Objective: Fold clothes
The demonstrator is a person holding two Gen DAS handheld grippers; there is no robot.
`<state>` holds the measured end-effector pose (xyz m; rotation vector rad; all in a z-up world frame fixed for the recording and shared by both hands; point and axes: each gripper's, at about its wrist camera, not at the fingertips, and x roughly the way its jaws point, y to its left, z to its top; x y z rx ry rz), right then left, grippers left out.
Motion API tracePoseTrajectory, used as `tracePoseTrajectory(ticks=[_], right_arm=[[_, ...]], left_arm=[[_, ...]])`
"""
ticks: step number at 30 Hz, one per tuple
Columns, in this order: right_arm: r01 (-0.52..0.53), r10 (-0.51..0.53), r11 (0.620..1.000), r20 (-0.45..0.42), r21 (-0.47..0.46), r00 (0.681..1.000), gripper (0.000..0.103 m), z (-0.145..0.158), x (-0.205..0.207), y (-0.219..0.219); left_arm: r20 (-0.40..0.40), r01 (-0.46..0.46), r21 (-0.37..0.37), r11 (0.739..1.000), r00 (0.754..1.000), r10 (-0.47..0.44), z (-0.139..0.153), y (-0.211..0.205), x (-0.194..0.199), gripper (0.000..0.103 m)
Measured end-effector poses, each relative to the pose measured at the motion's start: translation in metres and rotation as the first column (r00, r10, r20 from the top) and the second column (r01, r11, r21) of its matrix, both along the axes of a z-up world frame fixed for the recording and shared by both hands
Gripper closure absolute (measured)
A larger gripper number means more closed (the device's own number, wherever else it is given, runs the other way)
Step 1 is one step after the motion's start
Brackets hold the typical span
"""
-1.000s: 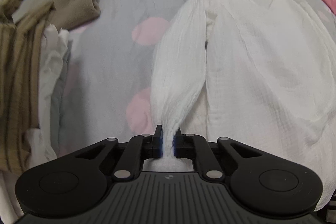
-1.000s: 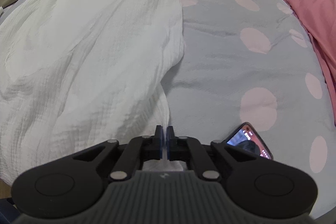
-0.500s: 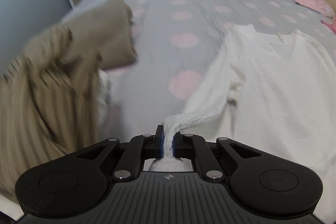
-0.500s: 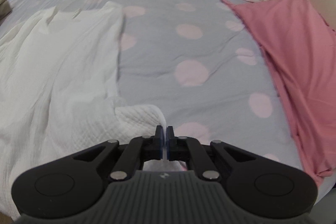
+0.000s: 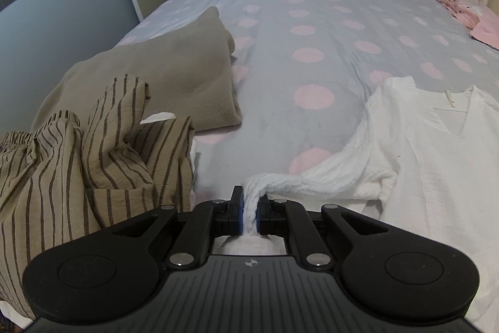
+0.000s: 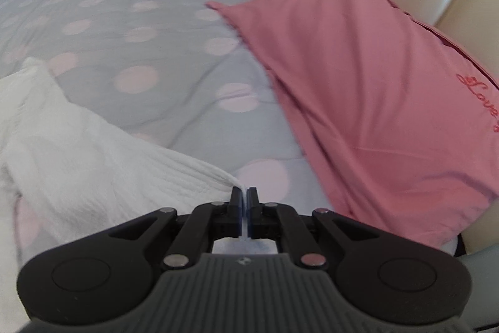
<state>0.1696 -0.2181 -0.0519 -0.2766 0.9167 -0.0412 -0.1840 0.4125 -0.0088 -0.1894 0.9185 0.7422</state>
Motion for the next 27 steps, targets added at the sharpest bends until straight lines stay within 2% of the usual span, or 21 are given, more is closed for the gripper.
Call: tracePoseTrajectory(ticks=[5,9,13,17,22,25,27], right_arm=[[0.068,-0.067,0.997,0.042,-0.023,0.997,0.1,-0.011,0.03,-0.021],[0.082,-0.082,0.996,0.016,-0.028,0.997,0.1,-0.027,0.046,-0.024],[0.046,-0.046,0.998,-0.008,-0.033,0.999,0.095,-0.034,0.048,-0.01],[-0.01,0.01,0.999,0.004,-0.051,1.0,0.093,-0.034,0.044,0.003],[-0.066,0.067,0.997,0.017,-0.037,0.998,0.092,-0.029,0.037,0.019],[-0.094,0.095,0.995,0.018,-0.033,0.995,0.09,-0.028,0.034,0.027],[-0.112,0.113,0.993,0.021,-0.038,0.993,0.083,-0.029,0.033,0.031]], left_arm=[[-0.028,-0.024,0.0,1.0,0.999,0.024,-0.008,0.007,0.005,0.098],[-0.05,-0.032,0.006,0.999,0.998,0.033,-0.013,0.011,0.011,0.098],[-0.049,-0.036,0.005,0.999,0.998,0.036,-0.01,0.01,0.016,0.098],[-0.004,-0.057,-0.003,0.998,0.998,0.057,0.011,0.02,0.018,0.098],[0.066,-0.075,0.014,0.997,0.995,0.074,0.057,0.044,0.034,0.099],[0.049,-0.085,0.054,0.995,0.995,0.083,0.075,0.062,0.053,0.099],[0.017,-0.113,0.071,0.991,0.994,0.112,0.076,0.079,0.066,0.099]])
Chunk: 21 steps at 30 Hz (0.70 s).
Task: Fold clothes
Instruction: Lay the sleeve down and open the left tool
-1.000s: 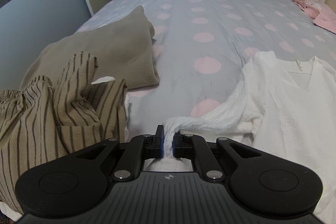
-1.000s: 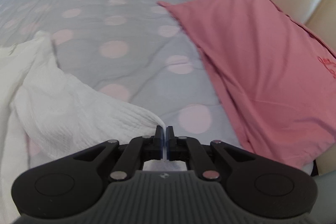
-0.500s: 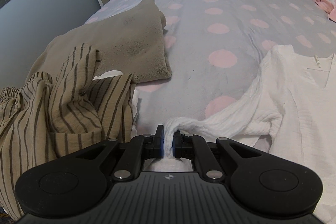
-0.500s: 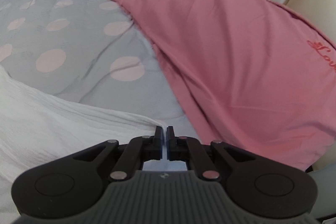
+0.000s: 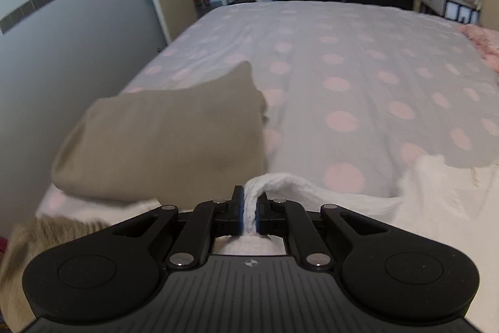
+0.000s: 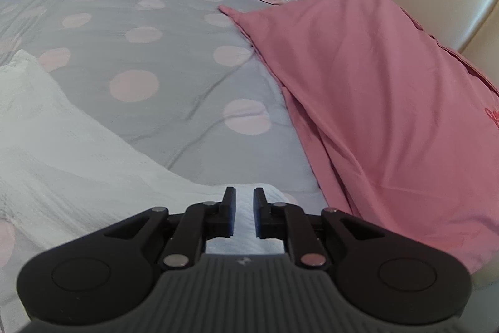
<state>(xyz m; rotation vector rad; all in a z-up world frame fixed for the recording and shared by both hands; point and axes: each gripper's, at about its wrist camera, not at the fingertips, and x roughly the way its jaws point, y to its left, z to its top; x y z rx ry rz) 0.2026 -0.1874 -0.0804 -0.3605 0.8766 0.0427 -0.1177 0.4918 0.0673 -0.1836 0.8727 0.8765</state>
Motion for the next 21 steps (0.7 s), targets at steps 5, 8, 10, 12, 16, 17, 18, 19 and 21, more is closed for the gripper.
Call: tracePoseTrajectory(ticks=[5,8,10,12,16,17,18,19,21], right_arm=[[-0.033,0.033,0.998,-0.013,-0.058,0.999,0.082,-0.01,0.001,0.008],[-0.024,0.023,0.998,-0.025,-0.063,0.999,0.082,-0.013,0.006,0.006],[-0.016,0.014,0.998,-0.034,-0.063,0.999,0.082,-0.016,0.009,0.006],[-0.013,0.01,0.998,-0.046,-0.064,0.999,0.082,-0.019,0.012,0.007],[-0.025,0.02,0.996,-0.069,-0.083,0.997,0.082,-0.026,0.015,0.015],[-0.027,0.021,0.997,-0.072,-0.079,0.997,0.082,-0.026,0.016,0.017],[-0.028,0.022,0.997,-0.075,-0.075,0.997,0.082,-0.026,0.018,0.019],[-0.029,0.023,0.997,-0.076,-0.069,0.997,0.082,-0.026,0.018,0.021],[-0.032,0.028,0.998,-0.075,-0.056,0.997,0.081,-0.025,0.018,0.026]], left_arm=[[-0.134,-0.047,0.045,0.998,0.99,0.052,-0.025,0.034,0.024,0.099],[-0.22,-0.044,0.063,0.997,0.974,0.057,-0.048,0.047,0.034,0.099],[-0.272,-0.055,0.064,0.996,0.96,0.07,-0.063,0.056,0.036,0.098],[-0.329,-0.058,0.069,0.996,0.941,0.078,-0.078,0.063,0.038,0.098],[-0.381,-0.075,0.05,0.996,0.92,0.088,-0.103,0.072,0.037,0.097],[-0.388,-0.072,0.049,0.996,0.918,0.086,-0.107,0.072,0.037,0.095],[-0.386,-0.062,0.052,0.997,0.919,0.077,-0.109,0.07,0.036,0.094],[-0.379,-0.048,0.055,0.997,0.923,0.065,-0.109,0.067,0.036,0.092],[-0.359,-0.015,0.063,0.998,0.933,0.036,-0.107,0.061,0.034,0.09]])
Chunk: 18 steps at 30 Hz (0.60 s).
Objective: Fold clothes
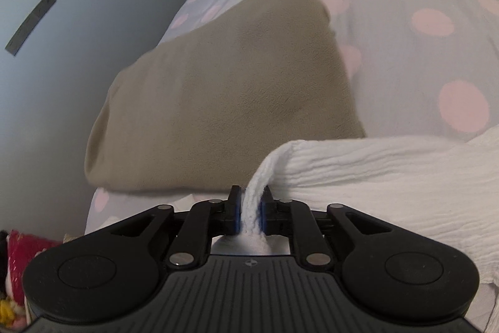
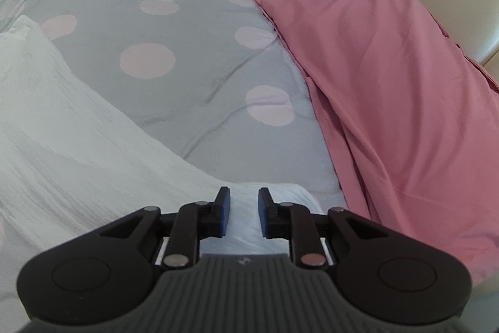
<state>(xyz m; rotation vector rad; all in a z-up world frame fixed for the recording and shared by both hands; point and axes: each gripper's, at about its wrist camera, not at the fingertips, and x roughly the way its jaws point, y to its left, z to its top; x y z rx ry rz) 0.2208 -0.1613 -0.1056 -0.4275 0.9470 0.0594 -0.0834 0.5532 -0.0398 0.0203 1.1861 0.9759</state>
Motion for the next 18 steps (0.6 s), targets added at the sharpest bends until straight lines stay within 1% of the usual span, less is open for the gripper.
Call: tracePoseTrajectory(ticks=[1,2,3,4,5,7,9,11,13,15,18], right_arm=[[-0.004,0.004,1.0,-0.001,0.007,1.0,0.08,0.0,-0.001,0.002],[-0.007,0.007,1.0,-0.003,0.017,1.0,0.08,0.001,-0.003,0.004],[-0.01,0.01,0.999,-0.008,0.031,1.0,0.08,0.002,-0.005,0.007],[-0.015,0.015,0.999,-0.013,0.046,1.0,0.08,0.003,-0.008,0.009],[-0.023,0.024,0.998,-0.015,0.062,1.0,0.081,0.005,-0.012,0.011],[-0.055,0.056,0.994,-0.012,0.097,0.998,0.081,0.011,-0.024,0.019],[-0.091,0.094,0.985,-0.01,0.143,0.996,0.081,0.018,-0.039,0.027],[-0.134,0.14,0.971,-0.019,0.197,0.99,0.081,0.024,-0.056,0.037],[-0.182,0.196,0.953,-0.034,0.242,0.98,0.081,0.027,-0.075,0.049],[-0.236,0.261,0.932,-0.056,0.274,0.964,0.081,0.025,-0.097,0.063],[-0.307,0.349,0.901,-0.092,0.305,0.933,0.081,0.017,-0.131,0.081]], left_arm=[[0.022,0.024,0.006,1.0,0.999,-0.024,0.004,-0.004,-0.001,0.084],[0.045,0.048,0.017,0.999,0.998,-0.049,0.008,-0.01,-0.002,0.075],[0.071,0.069,0.03,0.997,0.995,-0.071,0.014,-0.017,-0.003,0.07],[0.102,0.091,0.049,0.995,0.99,-0.095,0.02,-0.025,-0.005,0.059],[0.136,0.115,0.071,0.991,0.983,-0.123,0.027,-0.035,-0.008,0.055],[0.194,0.153,0.098,0.983,0.966,-0.169,0.041,-0.056,-0.016,0.055],[0.259,0.192,0.075,0.979,0.944,-0.205,0.052,-0.079,-0.026,0.055],[0.307,0.241,0.026,0.97,0.922,-0.237,0.056,-0.102,-0.037,0.055],[0.329,0.301,-0.031,0.953,0.903,-0.275,0.053,-0.127,-0.049,0.055],[0.331,0.364,-0.09,0.927,0.889,-0.316,0.045,-0.15,-0.058,0.056],[0.342,0.42,-0.164,0.893,0.873,-0.347,0.025,-0.175,-0.075,0.057]])
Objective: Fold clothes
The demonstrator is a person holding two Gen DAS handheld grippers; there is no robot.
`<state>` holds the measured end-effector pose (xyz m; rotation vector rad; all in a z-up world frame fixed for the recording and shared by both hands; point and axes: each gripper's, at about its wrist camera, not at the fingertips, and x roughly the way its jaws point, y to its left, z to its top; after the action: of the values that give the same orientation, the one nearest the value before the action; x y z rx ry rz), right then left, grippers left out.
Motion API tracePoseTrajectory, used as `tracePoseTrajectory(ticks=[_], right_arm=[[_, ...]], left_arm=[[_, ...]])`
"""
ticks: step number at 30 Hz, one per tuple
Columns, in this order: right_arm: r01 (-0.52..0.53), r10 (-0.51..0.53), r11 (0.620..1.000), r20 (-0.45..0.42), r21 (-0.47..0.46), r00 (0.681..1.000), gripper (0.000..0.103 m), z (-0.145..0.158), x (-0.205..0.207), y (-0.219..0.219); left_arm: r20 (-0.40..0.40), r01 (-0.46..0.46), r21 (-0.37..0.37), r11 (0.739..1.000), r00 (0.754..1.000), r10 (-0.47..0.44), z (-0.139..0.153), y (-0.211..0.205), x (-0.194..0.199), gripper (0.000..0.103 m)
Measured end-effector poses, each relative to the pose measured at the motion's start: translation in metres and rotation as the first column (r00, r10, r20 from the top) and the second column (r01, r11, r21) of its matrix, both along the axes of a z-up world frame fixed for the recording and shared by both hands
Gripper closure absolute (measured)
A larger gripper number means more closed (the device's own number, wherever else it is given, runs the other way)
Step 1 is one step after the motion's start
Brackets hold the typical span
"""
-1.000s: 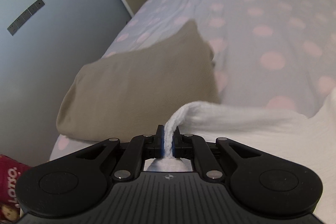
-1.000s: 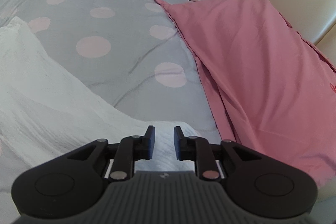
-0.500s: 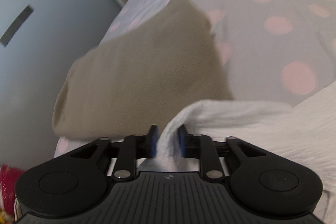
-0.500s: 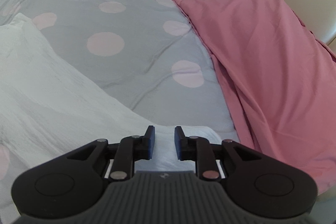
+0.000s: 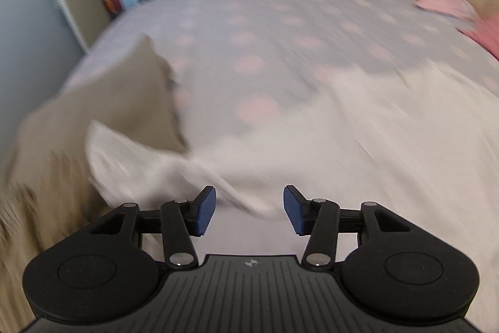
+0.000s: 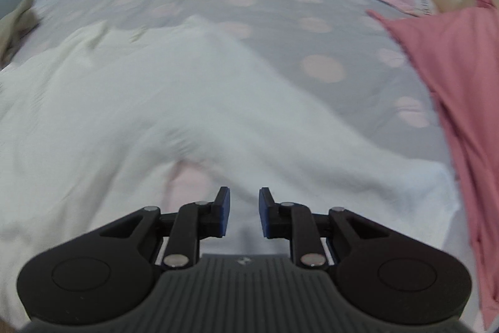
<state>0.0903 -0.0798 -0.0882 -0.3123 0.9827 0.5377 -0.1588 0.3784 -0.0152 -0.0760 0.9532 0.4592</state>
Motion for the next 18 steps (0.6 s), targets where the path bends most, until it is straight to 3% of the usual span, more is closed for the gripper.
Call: tracePoseTrajectory(ticks=[4,9,16,17,18], right_arm=[[-0.065,0.065,0.998,-0.038,0.014,0.997,0.081,-0.012,-0.031,0.02],[-0.022,0.026,0.999,-0.11,0.031,0.994,0.08,-0.035,-0.056,0.028],[0.04,-0.038,0.999,-0.147,0.012,0.988,0.077,-0.059,-0.065,0.016],[0.049,-0.044,0.998,-0.157,0.028,0.987,0.078,-0.06,-0.063,0.015],[0.059,-0.051,0.997,-0.168,0.046,0.984,0.09,-0.06,-0.062,0.014]], left_arm=[[-0.027,0.045,-0.085,0.995,0.999,-0.047,-0.029,-0.029,-0.019,0.057],[-0.088,0.057,-0.124,0.991,0.994,-0.068,-0.06,-0.052,-0.032,0.057],[-0.109,-0.004,-0.187,0.982,0.994,-0.016,-0.095,-0.058,-0.046,0.057],[-0.113,-0.013,-0.193,0.981,0.994,-0.009,-0.1,-0.058,-0.045,0.057],[-0.107,-0.025,-0.207,0.978,0.994,0.002,-0.103,-0.058,-0.045,0.058]])
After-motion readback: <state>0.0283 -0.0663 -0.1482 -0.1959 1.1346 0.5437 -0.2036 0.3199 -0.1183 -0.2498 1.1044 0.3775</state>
